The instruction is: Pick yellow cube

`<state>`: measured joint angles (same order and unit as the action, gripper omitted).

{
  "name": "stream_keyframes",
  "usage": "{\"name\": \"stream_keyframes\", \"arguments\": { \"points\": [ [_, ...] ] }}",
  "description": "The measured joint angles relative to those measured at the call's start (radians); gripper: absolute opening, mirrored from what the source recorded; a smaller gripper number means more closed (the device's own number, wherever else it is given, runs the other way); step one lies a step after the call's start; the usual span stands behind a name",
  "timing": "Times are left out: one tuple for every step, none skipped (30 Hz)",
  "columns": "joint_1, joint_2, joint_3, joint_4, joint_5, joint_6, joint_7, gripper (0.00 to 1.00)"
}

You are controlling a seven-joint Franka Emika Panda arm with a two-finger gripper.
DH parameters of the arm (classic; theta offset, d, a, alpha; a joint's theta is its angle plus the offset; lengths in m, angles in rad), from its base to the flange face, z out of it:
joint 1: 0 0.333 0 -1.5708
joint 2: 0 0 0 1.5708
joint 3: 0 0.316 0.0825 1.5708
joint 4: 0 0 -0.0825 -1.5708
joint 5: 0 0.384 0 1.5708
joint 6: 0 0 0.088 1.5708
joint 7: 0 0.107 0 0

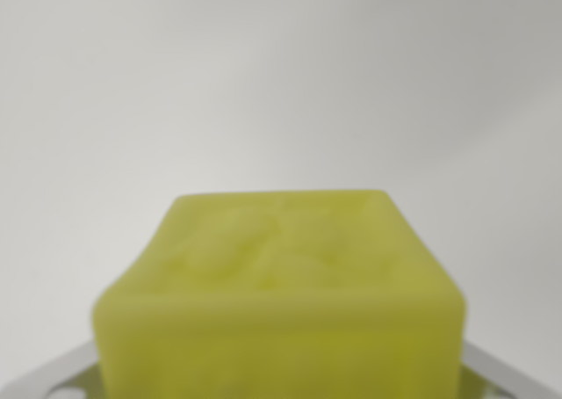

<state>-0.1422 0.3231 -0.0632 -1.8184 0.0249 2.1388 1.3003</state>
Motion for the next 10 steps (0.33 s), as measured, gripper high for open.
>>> {"name": "stream_keyframes", "arguments": {
  "points": [
    [0.000,-0.002,0.000,0.002,0.000,-0.003,0.000,0.00],
    [0.000,-0.003,0.000,0.003,0.000,-0.006,0.000,0.00],
    [0.000,-0.003,0.000,0.003,0.000,-0.007,0.000,0.00],
    [0.000,-0.004,0.000,0.004,0.000,-0.007,0.000,0.00],
    [0.000,-0.004,0.000,0.004,0.000,-0.008,0.000,0.00],
    [0.000,-0.004,0.000,0.004,0.000,-0.008,0.000,0.00],
    [0.000,-0.004,0.000,0.004,0.000,-0.008,0.000,0.00],
    [0.000,-0.004,0.000,0.004,0.000,-0.008,0.000,0.00],
    [0.000,-0.004,0.000,0.004,0.000,-0.008,0.000,0.00],
    [0.000,-0.004,0.000,0.004,0.000,-0.008,0.000,0.00]
  ]
}}
